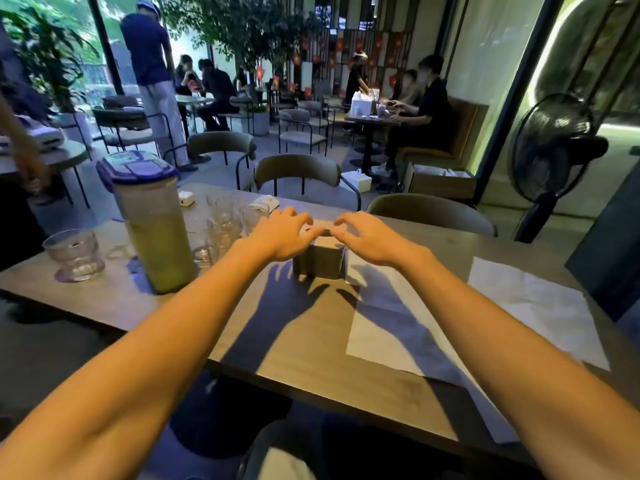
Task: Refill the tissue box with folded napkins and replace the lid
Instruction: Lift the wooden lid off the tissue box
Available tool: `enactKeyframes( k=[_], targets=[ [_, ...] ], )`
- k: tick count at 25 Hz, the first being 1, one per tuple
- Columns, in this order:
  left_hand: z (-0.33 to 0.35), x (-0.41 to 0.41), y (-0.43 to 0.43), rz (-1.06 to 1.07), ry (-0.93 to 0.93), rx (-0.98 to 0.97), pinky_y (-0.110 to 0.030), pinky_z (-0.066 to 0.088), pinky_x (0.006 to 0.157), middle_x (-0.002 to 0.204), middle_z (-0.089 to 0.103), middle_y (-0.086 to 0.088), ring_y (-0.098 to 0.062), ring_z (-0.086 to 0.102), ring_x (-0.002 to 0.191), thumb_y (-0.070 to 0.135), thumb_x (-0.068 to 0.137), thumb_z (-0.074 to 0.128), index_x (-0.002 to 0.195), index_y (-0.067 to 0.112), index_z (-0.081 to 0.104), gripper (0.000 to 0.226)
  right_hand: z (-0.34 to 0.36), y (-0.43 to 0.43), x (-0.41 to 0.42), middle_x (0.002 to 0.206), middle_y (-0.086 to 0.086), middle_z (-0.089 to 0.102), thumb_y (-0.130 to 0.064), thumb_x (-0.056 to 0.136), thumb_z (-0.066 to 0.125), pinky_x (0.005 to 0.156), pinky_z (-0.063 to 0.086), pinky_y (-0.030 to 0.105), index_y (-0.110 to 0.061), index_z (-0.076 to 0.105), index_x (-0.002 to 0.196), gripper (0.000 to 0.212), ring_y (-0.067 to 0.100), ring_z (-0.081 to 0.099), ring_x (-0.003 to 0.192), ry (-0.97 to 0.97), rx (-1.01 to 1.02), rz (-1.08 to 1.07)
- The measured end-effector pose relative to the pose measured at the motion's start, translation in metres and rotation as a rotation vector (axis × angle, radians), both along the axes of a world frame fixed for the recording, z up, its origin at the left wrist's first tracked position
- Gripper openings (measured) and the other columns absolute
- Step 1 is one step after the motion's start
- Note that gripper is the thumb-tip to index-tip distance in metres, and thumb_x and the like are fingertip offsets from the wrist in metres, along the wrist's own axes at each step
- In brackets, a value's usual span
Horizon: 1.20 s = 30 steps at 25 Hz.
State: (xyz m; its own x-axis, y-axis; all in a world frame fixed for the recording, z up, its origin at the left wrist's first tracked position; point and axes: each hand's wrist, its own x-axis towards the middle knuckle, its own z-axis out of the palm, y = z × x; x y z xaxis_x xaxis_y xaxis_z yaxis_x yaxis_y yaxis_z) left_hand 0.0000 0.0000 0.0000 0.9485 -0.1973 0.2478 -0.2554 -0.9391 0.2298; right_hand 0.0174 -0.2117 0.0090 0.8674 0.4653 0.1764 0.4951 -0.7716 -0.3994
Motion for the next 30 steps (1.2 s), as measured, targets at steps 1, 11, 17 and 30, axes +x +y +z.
enactKeyframes(
  k=[1,11,17,30],
  targets=[
    [-0.006,0.002,0.003,0.021,0.037,0.072,-0.051,0.044,0.099,0.137,0.049,-0.013,-0.032,0.048,0.123,0.068,0.094,0.031,0.136,0.027,0.05,0.061,-0.005,0.008,0.006,0.139,0.013,0.055,-0.048,0.104,0.045,0.104,0.044,0.044,-0.019,0.055,0.139,0.047,0.029,0.052,0.125,-0.004,-0.039,0.014],
    [-0.047,0.038,0.016,-0.023,0.117,0.165,-0.046,0.046,0.099,0.141,0.043,-0.015,-0.034,0.044,0.127,0.058,0.088,0.059,0.149,0.026,0.029,0.075,-0.032,0.042,0.047,0.097,-0.001,0.062,-0.051,0.104,0.043,0.088,0.043,0.04,-0.023,0.066,0.108,0.037,0.023,0.051,0.103,-0.019,-0.286,0.035],
    [-0.054,0.051,0.013,-0.1,0.165,0.028,-0.045,0.043,0.102,0.143,0.04,-0.014,-0.032,0.04,0.13,0.058,0.081,0.069,0.14,0.026,0.039,0.073,-0.027,0.039,0.057,0.101,0.001,0.064,-0.053,0.101,0.049,0.092,0.043,0.042,-0.025,0.066,0.116,0.036,0.022,0.046,0.105,0.053,-0.31,0.103],
    [-0.041,0.048,0.012,-0.229,0.256,-0.243,-0.036,0.046,0.098,0.14,0.039,-0.006,-0.027,0.045,0.127,0.049,0.067,0.086,0.137,0.026,0.033,0.091,-0.002,0.038,0.058,0.093,-0.001,0.064,-0.041,0.096,0.065,0.068,0.04,0.022,-0.015,0.073,0.109,0.031,0.013,0.058,0.084,0.346,-0.317,0.211]
  ],
)
